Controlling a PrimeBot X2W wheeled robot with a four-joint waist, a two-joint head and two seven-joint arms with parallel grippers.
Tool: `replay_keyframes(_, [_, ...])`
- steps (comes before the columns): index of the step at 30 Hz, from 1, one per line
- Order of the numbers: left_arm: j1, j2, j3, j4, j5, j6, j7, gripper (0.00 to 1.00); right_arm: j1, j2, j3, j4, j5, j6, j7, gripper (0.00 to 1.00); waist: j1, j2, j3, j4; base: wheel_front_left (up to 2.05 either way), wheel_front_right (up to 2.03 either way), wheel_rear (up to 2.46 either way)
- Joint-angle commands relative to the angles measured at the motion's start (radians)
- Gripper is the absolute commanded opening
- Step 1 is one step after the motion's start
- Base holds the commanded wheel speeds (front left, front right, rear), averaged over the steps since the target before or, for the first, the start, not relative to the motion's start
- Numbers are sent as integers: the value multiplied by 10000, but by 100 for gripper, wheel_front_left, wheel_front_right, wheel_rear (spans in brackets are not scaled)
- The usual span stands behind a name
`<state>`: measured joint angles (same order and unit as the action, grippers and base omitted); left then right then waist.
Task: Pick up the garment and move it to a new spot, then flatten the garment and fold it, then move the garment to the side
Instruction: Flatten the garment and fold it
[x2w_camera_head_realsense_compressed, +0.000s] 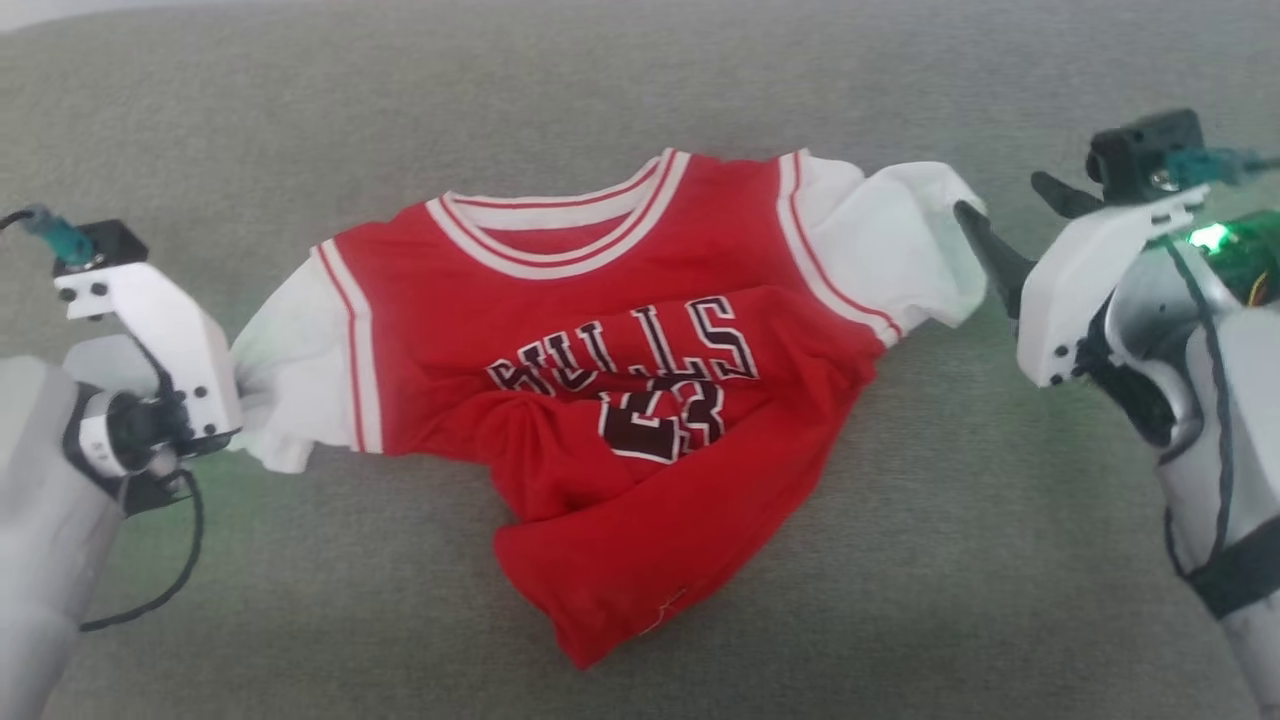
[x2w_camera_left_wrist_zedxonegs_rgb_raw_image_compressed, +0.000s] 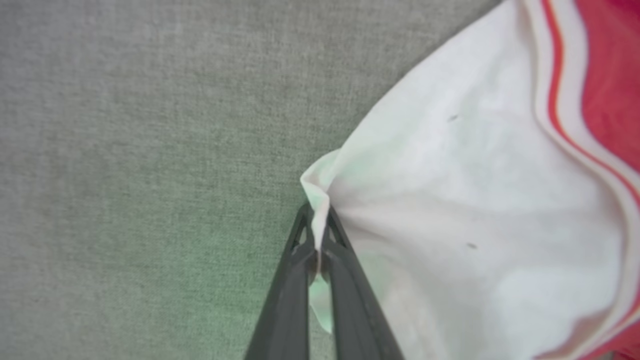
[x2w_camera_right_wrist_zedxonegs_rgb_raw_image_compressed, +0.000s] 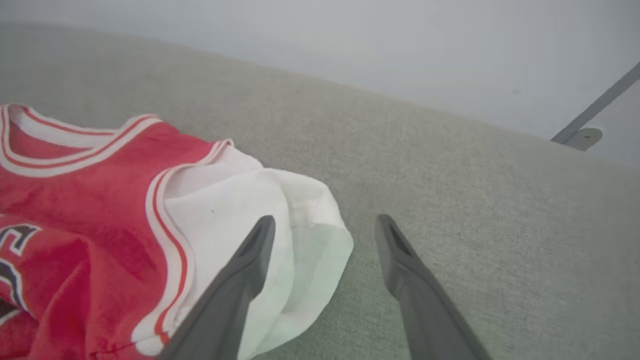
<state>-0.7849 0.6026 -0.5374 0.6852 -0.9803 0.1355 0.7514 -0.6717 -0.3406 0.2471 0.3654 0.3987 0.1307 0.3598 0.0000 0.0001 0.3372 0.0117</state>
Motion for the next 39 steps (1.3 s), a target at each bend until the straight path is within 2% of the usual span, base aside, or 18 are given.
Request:
replay_keyframes(1, [165,-322,-200,161,48,-87,37,0,-275,-62,91,308,226,0,262,100,0,-1,141,231,0,0,0])
replay_keyframes(10, [-308,-925,-341,632,129,-426,-410,0,-1821,-375,955,2803,828,0,2634,100,0,-1,534,765,0,0,0])
replay_keyframes(16, [-657,-1099,-348,1094,208,-603,-749,0,-2396,10,1188,4216,1253,3,3657,100,0,-1,652,877,0,0,0])
replay_keyframes(17, [-711,-1135,-360,1177,229,-644,-781,0,-2465,16,1317,4329,1296,3,3664,45,0,-1,659,897,0,0,0])
replay_keyframes(18, [-762,-1162,-372,1269,245,-669,-827,0,-2524,47,1405,4399,1412,3,3626,0,0,-1,664,909,0,0,0])
replay_keyframes(22, [-1061,-1214,-326,1599,231,-780,-957,0,-2908,-17,1607,4484,1759,1,3156,0,0,-1,588,928,0,0,0])
replay_keyframes(27, [-1658,-980,-214,1770,331,-948,-1210,0,-3313,-244,2081,3998,2394,3,2729,0,0,-1,218,839,0,0,0])
replay_keyframes(39, [-3212,-415,-508,991,1070,-1072,-1398,0,-4086,-1254,3105,2545,3448,1,1913,0,0,-1,-1114,424,0,0,0])
